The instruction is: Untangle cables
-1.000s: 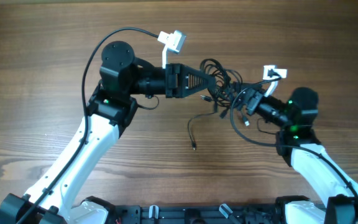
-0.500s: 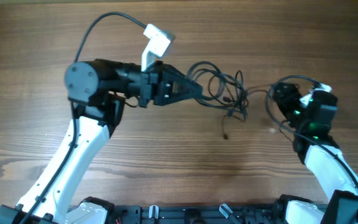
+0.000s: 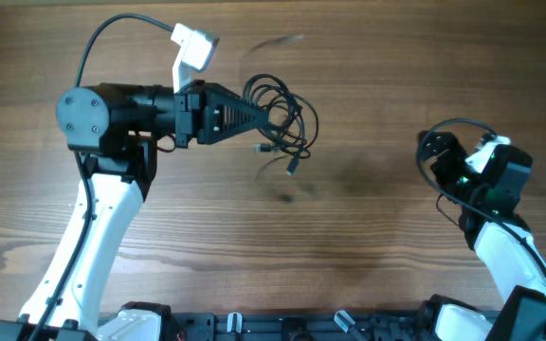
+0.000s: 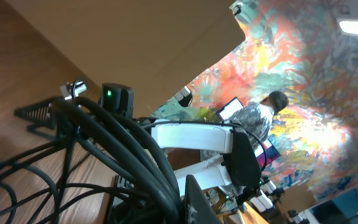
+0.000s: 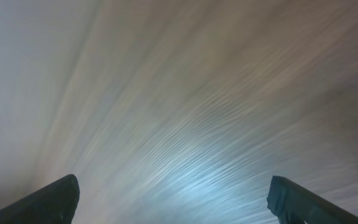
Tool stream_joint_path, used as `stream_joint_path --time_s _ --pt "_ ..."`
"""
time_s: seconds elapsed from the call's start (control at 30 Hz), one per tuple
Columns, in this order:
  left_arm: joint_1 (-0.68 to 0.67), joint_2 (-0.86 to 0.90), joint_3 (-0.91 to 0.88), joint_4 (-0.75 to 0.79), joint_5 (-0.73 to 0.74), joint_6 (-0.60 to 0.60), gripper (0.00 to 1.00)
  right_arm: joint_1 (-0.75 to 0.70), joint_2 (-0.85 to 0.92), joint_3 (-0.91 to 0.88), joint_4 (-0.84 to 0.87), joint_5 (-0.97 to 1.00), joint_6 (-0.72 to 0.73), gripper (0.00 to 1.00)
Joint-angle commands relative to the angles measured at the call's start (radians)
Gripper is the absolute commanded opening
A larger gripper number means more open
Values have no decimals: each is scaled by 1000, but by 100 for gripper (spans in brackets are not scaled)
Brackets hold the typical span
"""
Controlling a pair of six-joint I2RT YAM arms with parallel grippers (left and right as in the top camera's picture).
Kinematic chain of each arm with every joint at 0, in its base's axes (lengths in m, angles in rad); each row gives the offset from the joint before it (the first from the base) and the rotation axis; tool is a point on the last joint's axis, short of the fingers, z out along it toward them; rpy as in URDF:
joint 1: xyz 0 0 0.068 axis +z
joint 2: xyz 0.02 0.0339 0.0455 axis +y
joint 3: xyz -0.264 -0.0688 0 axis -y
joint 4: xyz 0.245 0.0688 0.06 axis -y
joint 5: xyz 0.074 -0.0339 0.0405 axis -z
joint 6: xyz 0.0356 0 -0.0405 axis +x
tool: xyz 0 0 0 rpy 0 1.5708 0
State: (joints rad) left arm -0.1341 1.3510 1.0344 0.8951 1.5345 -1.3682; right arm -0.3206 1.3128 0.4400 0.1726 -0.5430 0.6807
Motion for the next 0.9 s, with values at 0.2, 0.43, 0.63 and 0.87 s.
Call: stream_joint_path --time_s 0.2,0.43,0.63,0.87 --pt "-83 113 13 6 -73 55 4 69 6 5 413 -794 -52 100" --pt "-159 212 13 -84 -138 55 4 243 6 5 872 -654 111 98" --pt "-165 219 13 -103 -145 54 4 315 6 5 854 -561 103 76" --pt "-224 219 13 -103 -137 54 4 336 6 5 614 -214 38 5"
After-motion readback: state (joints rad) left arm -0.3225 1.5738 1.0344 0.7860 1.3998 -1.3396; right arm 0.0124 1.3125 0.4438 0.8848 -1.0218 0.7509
